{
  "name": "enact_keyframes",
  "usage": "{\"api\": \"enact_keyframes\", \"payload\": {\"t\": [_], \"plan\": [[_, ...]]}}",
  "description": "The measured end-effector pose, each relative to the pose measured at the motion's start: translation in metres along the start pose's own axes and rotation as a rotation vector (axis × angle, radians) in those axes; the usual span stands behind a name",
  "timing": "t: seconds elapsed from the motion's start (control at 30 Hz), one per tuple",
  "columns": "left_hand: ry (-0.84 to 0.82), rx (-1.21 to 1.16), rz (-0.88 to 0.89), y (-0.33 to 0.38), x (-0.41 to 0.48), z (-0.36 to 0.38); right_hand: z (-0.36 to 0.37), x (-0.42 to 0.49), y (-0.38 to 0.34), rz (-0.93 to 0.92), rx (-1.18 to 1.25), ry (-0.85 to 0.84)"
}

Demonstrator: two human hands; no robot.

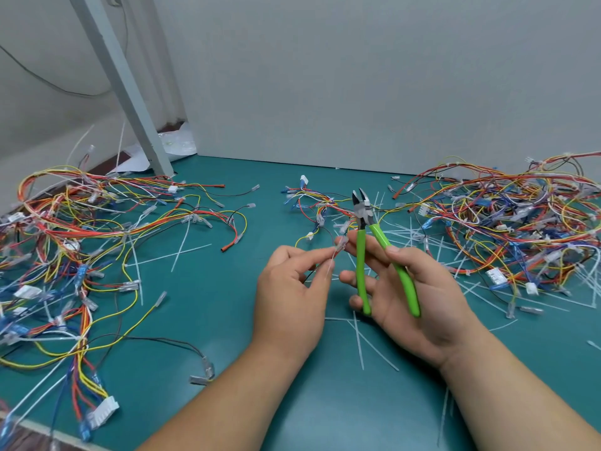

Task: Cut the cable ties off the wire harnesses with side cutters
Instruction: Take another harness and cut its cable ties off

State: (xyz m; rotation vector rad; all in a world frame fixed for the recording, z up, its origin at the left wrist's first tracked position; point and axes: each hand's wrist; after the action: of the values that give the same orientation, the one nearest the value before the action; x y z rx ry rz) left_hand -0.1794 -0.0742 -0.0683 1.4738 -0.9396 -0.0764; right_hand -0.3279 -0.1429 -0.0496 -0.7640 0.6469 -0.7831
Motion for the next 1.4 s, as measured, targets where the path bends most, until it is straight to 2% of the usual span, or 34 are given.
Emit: {"api": "enact_keyframes", "payload": {"t": [0.13, 0.3, 0.4, 0.47, 0.57, 0.63, 0.77, 0.83, 0.93, 1.03, 1.2, 1.4], "plan": [[0.004, 0.04, 0.171, 0.003, -0.004, 0.0, 0.001, -0.001, 0.0, -0.014, -0.029, -0.024], [0.003, 0.031, 0.264, 0.012, -0.006, -0.003, -0.002, -0.001, 0.0, -0.008, 0.001, -0.019], [-0.009, 0.145, 0.304, 0.023, 0.002, -0.014, -0.002, 0.0, -0.001, -0.024, 0.014, -0.018], [-0.081, 0.281, 0.23, 0.029, 0.01, -0.024, 0.0, 0.0, -0.002, -0.05, 0.035, -0.028], [-0.324, 0.595, 0.068, 0.033, 0.022, -0.036, -0.001, 0.001, -0.006, -0.083, 0.11, -0.016], [-0.464, 0.694, -0.033, 0.033, 0.022, -0.04, -0.002, 0.001, -0.009, -0.109, 0.137, -0.01], [-0.533, 0.476, -0.191, 0.029, 0.01, -0.036, -0.001, 0.001, -0.01, -0.135, 0.153, -0.001], [-0.548, 0.384, -0.207, 0.027, 0.004, -0.03, -0.002, 0.0, -0.011, -0.145, 0.149, -0.004], [-0.488, 0.23, -0.23, 0.026, 0.002, -0.028, -0.002, 0.0, -0.013, -0.156, 0.159, -0.004], [-0.405, 0.024, -0.355, 0.027, 0.01, -0.031, -0.003, -0.001, -0.014, -0.154, 0.167, 0.011], [-0.481, -0.249, -0.653, 0.031, 0.023, -0.037, -0.003, 0.0, -0.015, -0.153, 0.157, 0.041], [-0.238, -0.359, -0.753, 0.022, 0.023, -0.028, -0.002, 0.002, -0.009, -0.174, 0.136, 0.109]]}}
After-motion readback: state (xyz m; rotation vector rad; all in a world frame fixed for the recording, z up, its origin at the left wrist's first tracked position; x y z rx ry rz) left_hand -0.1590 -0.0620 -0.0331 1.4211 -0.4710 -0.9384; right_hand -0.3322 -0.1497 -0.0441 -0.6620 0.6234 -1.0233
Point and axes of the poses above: each hand's wrist, its own x-axis towards the middle knuckle, its own z-axis out of the palm, y = z × x, and after that the axes turned 12 degrees about y, right-handed
